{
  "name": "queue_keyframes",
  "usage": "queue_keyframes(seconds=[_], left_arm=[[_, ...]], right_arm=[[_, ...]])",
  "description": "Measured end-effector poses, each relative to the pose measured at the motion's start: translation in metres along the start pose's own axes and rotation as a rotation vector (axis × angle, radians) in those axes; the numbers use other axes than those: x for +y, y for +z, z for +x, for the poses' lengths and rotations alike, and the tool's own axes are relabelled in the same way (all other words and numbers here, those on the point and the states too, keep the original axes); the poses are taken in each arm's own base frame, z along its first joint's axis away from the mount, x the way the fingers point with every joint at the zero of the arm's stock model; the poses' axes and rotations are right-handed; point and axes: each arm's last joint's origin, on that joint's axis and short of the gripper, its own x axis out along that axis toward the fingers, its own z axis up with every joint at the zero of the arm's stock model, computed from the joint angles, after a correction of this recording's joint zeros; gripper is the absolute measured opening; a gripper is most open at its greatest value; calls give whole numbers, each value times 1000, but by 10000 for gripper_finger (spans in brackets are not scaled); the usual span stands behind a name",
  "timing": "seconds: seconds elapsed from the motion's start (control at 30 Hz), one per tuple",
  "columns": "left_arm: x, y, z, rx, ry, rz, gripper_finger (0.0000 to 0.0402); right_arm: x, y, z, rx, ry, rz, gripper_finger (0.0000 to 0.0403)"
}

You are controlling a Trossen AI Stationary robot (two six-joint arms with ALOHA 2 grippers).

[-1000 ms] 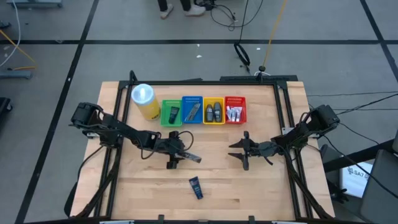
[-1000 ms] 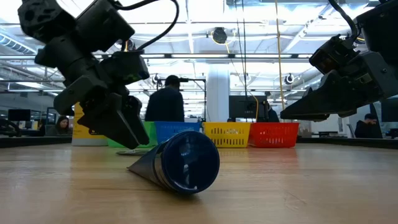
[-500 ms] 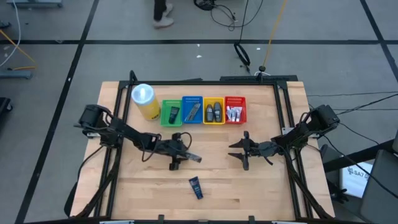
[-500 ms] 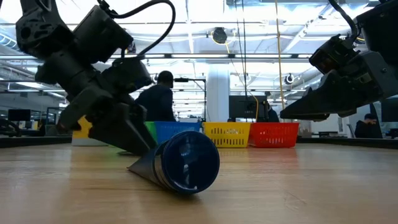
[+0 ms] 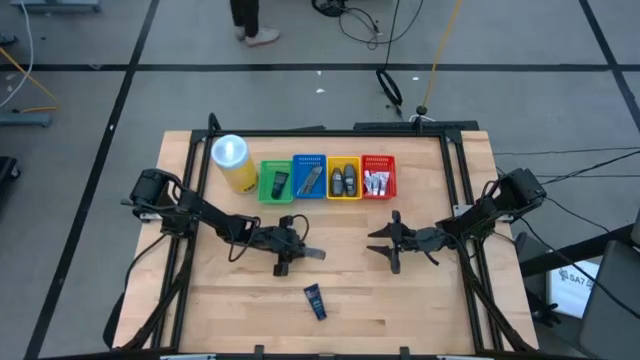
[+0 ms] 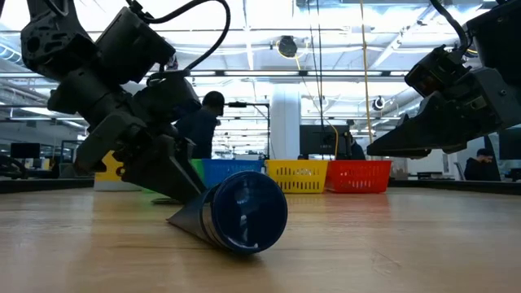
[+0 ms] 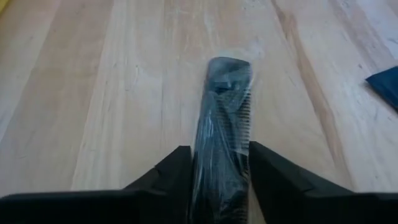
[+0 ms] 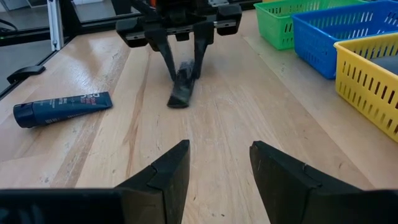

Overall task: Pick & Place Travel size toiletries
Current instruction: Put the hair comb into the blue basket

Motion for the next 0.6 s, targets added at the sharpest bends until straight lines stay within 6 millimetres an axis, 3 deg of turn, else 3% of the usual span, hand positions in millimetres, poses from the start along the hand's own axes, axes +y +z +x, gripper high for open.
queue_keyframes(seconds=[0.17,0.6], left_arm=[[0,3,0,-42,10,-13,112],[-6,16,-1,-187,-23,-92,119]], right_arm=[[0,0,0,0,0,0,160],[0,0,0,0,0,0,160]])
